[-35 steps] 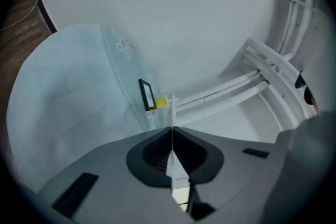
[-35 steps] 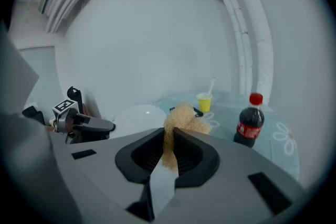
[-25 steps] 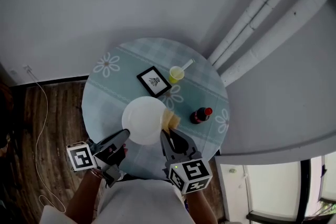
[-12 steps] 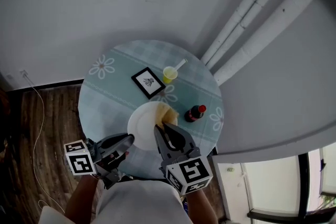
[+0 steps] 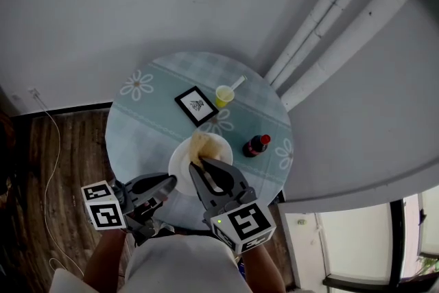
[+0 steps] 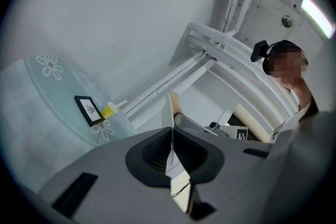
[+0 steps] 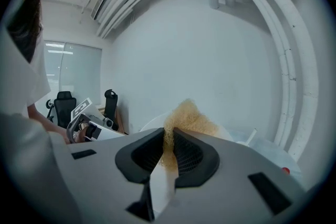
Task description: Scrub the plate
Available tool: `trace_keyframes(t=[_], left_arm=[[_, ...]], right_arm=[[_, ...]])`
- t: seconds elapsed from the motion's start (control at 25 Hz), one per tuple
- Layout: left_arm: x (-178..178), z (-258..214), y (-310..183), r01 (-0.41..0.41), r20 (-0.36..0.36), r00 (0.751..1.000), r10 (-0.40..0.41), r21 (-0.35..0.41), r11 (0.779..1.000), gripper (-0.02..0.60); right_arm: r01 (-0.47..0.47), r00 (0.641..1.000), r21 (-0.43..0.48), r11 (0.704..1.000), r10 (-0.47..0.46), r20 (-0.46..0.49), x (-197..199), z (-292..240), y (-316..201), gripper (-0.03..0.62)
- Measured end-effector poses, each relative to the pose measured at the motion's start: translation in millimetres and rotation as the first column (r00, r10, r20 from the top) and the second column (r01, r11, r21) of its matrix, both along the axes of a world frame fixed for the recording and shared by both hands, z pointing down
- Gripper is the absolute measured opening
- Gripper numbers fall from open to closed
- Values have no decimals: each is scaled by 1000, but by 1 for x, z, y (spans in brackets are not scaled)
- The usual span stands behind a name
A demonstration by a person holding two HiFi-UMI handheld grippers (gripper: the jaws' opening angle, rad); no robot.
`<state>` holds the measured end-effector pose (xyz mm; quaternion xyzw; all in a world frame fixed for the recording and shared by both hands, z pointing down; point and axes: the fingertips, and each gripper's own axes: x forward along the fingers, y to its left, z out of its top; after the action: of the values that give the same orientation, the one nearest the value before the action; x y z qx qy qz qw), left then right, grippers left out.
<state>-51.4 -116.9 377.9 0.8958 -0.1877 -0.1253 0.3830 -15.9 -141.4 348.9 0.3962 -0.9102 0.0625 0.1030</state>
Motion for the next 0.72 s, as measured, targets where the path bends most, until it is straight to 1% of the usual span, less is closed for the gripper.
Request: trace_keyframes(t=[0.12,0.28,0.36,0.52,0.72], left_arm=[[0,-2,1,20,0,1000,-20,3,1000,17],[3,-4,4,14,0,1000,-14,11,1000,17],[1,-5,6,14,-5,1000,-14,10,1000,17],[-4,-4,9,21,-10,1000,-21,6,1000,17],[-10,-1,12,33,-24,999,-33,-5,999,17]], right_arm=[[15,1000,7,1000,-15,1,-9,-4,2,61],[31,999,8,999,-31,-10,-13,-7,7,61],[55,998,2,999,-55,-15,-16,-7,11,61],[131,991,-26,991,-131,-29,-27,-1,22,61],[156,985,-33,987,-158,-66,-39,4,32,61]])
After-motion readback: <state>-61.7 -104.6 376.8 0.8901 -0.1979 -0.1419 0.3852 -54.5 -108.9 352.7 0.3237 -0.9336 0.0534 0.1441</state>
